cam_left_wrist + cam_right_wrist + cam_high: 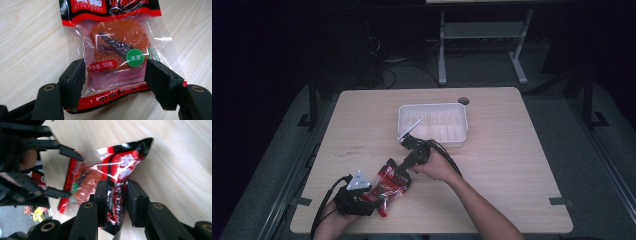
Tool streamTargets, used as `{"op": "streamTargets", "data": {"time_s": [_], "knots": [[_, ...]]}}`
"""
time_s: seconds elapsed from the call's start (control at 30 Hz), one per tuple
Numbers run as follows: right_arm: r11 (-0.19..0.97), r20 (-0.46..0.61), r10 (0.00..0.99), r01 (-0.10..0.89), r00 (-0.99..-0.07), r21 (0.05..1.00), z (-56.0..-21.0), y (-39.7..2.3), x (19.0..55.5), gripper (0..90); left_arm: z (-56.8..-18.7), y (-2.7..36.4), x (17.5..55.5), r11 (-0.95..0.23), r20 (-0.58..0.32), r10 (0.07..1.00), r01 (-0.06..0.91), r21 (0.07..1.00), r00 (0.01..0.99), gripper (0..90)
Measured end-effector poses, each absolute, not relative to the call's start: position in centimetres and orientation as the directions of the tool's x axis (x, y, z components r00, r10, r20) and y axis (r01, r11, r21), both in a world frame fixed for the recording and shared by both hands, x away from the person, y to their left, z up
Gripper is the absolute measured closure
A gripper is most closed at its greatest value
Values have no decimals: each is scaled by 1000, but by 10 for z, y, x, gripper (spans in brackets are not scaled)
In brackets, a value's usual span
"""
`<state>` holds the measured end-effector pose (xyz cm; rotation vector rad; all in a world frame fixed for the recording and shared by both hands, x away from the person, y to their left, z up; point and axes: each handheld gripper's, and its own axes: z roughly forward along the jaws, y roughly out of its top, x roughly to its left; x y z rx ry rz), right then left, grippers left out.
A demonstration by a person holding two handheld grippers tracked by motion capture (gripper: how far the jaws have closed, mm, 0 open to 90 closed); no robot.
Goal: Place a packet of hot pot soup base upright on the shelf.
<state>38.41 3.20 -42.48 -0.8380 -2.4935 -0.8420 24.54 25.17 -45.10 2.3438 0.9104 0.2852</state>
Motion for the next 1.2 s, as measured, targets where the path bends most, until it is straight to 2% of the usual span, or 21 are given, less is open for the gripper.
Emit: {"op": "streamTargets", "data": {"time_s": [0.17, 0.33, 0.4, 0.43, 0.47, 0.6, 1.2], "knots": [[693, 451, 424, 602, -785, 396, -421, 44, 381, 701, -451, 252, 246, -580, -21, 674, 547, 604, 738, 338], [716, 478, 454, 627, -752, 307, -437, 51, 388, 703, -452, 252, 246, -578, -22, 675, 547, 606, 738, 339], [720, 477, 453, 625, -753, 302, -440, 52, 389, 715, -452, 252, 246, -578, -23, 675, 547, 606, 738, 340], [717, 483, 447, 625, -753, 310, -442, 52, 388, 777, -452, 252, 246, -576, -24, 675, 547, 607, 738, 339], [717, 483, 447, 625, -753, 310, -442, 52, 388, 777, -452, 252, 246, -576, -24, 675, 547, 607, 738, 339], [706, 488, 440, 626, -754, 332, -437, 52, 384, 883, -451, 252, 246, -586, -10, 670, 537, 606, 742, 338], [633, 498, 401, 626, -769, 456, -373, 29, 357, 889, -437, 263, 240, -519, 33, 709, 490, 700, 705, 299]]}}
